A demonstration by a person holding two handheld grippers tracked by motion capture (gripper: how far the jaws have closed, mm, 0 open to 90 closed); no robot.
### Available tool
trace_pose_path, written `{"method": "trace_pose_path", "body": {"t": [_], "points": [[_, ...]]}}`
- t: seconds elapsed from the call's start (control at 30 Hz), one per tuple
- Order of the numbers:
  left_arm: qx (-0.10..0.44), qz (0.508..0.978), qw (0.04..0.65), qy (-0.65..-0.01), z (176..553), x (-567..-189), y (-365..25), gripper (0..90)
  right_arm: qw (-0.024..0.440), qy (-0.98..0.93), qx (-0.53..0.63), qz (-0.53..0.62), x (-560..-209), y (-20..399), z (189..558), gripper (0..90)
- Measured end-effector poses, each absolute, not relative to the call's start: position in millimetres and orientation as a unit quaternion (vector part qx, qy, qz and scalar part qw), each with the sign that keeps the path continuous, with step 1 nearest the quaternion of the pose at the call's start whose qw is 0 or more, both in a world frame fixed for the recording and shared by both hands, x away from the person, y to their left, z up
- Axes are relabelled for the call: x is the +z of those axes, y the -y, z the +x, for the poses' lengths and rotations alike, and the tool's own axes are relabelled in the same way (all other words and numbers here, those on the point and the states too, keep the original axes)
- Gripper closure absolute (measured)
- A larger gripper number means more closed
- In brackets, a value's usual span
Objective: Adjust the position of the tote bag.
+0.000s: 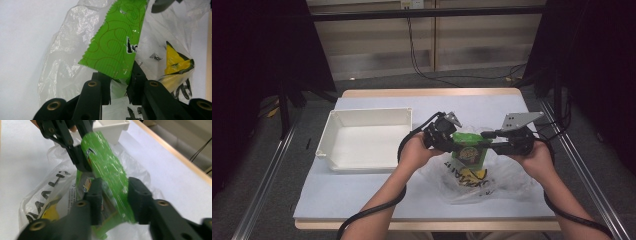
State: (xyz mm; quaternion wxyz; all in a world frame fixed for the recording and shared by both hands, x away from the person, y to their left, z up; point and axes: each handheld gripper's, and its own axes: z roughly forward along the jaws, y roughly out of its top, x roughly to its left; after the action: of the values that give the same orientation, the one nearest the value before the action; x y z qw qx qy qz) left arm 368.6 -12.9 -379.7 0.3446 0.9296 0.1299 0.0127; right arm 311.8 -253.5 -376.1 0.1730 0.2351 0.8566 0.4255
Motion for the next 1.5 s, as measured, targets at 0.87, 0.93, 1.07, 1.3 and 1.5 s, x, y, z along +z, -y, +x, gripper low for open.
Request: {"method": "trace_pose_path", "body": {"t": [0.87, 0.93, 1.07, 1.3, 1.5], "points": [[0.013, 0.914, 0.388, -0.116, 382.5, -327.8, -2.4, 76.3, 0.089, -0.868, 0.374, 0.313, -425.3, 262.2, 300.0, 26.2], [0.016, 0.915, 0.385, -0.116, 383.6, -323.4, -3.7, 76.2, 0.089, -0.868, 0.372, 0.318, -425.8, 262.9, 299.8, 24.5], [0.015, 0.909, 0.399, -0.120, 386.8, -310.7, -10.7, 76.1, 0.090, -0.867, 0.372, 0.321, -426.2, 263.2, 298.4, 23.1], [0.021, 0.909, 0.400, -0.115, 390.7, -288.6, -16.6, 76.0, 0.091, -0.869, 0.366, 0.321, -427.5, 259.5, 298.8, 22.2], [0.019, 0.911, 0.396, -0.115, 397.2, -277.1, -20.8, 75.9, 0.081, -0.873, 0.360, 0.318, -429.5, 255.3, 299.1, 21.4]]}}
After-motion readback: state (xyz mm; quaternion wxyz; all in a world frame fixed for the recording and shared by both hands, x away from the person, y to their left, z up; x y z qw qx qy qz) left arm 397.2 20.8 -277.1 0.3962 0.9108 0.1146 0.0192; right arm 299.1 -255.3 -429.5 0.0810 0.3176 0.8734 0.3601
